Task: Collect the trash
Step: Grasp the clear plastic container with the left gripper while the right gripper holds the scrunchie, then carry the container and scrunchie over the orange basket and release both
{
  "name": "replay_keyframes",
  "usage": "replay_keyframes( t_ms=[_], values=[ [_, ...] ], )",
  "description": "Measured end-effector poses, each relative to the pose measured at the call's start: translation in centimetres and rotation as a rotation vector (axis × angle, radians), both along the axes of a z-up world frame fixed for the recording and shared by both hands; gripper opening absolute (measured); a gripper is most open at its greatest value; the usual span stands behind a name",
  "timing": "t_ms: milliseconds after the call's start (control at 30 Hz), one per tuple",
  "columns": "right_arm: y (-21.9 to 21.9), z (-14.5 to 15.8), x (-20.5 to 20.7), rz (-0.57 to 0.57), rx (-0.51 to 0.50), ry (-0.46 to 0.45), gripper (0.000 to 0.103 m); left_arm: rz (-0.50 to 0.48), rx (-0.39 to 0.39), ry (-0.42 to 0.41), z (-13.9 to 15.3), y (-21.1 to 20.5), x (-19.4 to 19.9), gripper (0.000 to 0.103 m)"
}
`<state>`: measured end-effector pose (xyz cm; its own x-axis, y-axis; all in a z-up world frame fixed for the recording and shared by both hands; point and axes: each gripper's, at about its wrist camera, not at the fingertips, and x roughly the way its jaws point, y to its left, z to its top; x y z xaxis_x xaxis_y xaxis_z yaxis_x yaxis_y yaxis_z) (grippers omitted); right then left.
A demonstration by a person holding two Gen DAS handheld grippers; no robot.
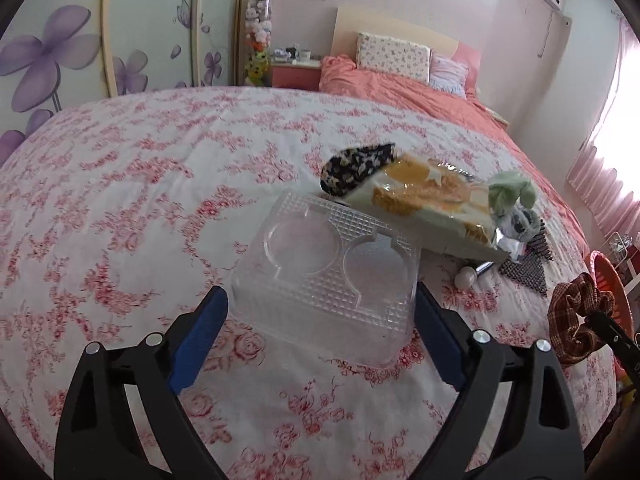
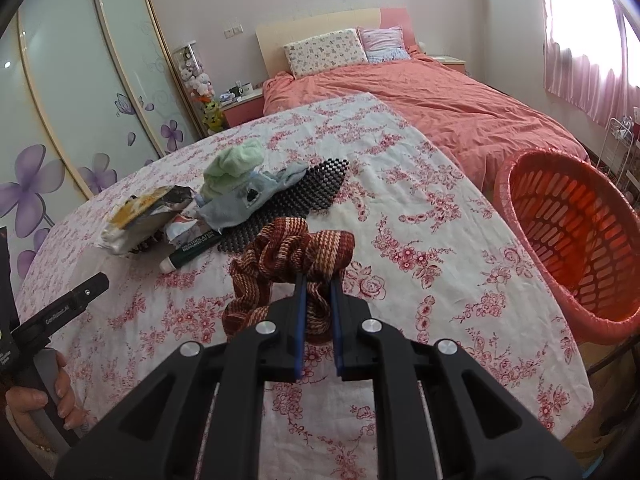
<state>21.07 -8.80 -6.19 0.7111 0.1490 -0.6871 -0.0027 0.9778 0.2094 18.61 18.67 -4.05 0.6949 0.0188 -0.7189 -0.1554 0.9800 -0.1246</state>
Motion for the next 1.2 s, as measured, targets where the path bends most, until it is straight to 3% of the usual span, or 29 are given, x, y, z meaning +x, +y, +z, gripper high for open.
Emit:
replay_keyframes(
  t_ms=[500,767,1200],
  values=[
    [-2.2,3.8,-3.2,-0.031,0.013,-0.116,0.012,-0.037,-0.025,-0.119,5.0,-2.7,-3.9,0.090],
    [-4.9,5.6,-5.0,-0.101,-0.002,-0.191,0.012,-0.116,-0.041,-0.169,6.8,-6.6,-4.6,0.090],
    [-11.1,6.7,-7.1,-0.286,-0.074,-0.276,0.012,-0.285,-0.073,-0.190,7.1,-15.2,-3.3,0.090]
  ],
)
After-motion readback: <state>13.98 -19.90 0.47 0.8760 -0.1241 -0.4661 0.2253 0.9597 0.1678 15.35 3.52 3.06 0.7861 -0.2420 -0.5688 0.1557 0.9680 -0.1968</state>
